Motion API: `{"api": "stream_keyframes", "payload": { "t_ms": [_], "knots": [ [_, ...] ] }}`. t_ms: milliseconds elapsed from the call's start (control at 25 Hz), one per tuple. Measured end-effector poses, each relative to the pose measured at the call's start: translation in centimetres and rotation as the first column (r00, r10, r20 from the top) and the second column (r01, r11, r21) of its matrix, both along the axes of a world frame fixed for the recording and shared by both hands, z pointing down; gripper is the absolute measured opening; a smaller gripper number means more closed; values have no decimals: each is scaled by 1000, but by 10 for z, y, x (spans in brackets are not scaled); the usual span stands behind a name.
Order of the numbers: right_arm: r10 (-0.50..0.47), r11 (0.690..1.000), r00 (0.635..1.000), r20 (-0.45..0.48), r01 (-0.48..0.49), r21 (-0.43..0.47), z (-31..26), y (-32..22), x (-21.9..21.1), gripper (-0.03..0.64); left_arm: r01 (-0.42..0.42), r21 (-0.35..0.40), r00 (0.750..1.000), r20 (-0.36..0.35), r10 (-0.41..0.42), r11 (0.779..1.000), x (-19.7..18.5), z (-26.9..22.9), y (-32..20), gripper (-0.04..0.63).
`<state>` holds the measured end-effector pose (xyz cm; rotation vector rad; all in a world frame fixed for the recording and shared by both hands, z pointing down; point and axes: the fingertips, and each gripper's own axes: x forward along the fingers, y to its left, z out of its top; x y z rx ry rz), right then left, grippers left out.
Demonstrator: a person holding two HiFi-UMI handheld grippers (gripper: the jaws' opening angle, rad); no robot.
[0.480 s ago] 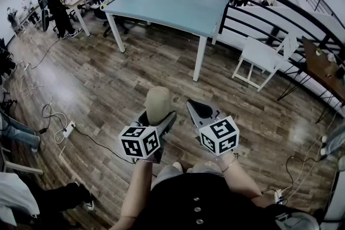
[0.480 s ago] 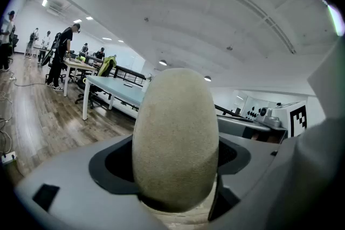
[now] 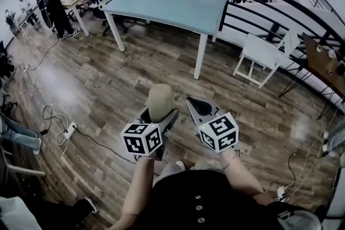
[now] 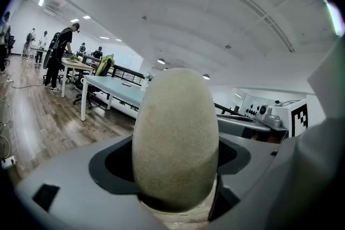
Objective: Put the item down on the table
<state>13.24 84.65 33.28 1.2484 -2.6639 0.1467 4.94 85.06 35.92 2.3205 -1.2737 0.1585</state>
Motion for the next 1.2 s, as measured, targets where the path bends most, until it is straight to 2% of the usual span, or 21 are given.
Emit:
{"api": "stream_keyframes", "payload": {
  "t_ms": [120, 200, 360, 600, 760, 920, 1200],
  "knots": [
    [33, 999, 999, -2, -33, 6, -1, -10, -2, 0, -30, 14, 999, 13, 29, 999, -4, -4, -7, 414],
    [51, 999, 998, 28, -52, 11, -4, -16, -4, 0, -48, 27, 998, 34, 47, 998, -9, -7, -12, 414],
    [20, 1000, 995, 97, -21, 16, -3, -17, -16, 5, -54, 50, 996, 76, 51, 997, -25, -3, -19, 414],
    [30, 999, 997, 71, -27, -32, 19, -34, -21, 6, -48, 27, 997, 59, 47, 998, -36, 9, -41, 414],
    [37, 998, 998, 45, -35, -46, 22, -67, -31, 5, -44, 17, 998, 48, 43, 999, -52, 14, -75, 414],
    [64, 998, 996, 58, -62, -33, 25, -100, -30, 19, -32, 13, 998, 48, 31, 999, -61, 23, -107, 414],
    [17, 999, 997, 79, -15, -33, 26, -202, -33, 15, 9, 22, 999, 51, -10, 1000, -67, 17, -201, 414]
  ]
}}
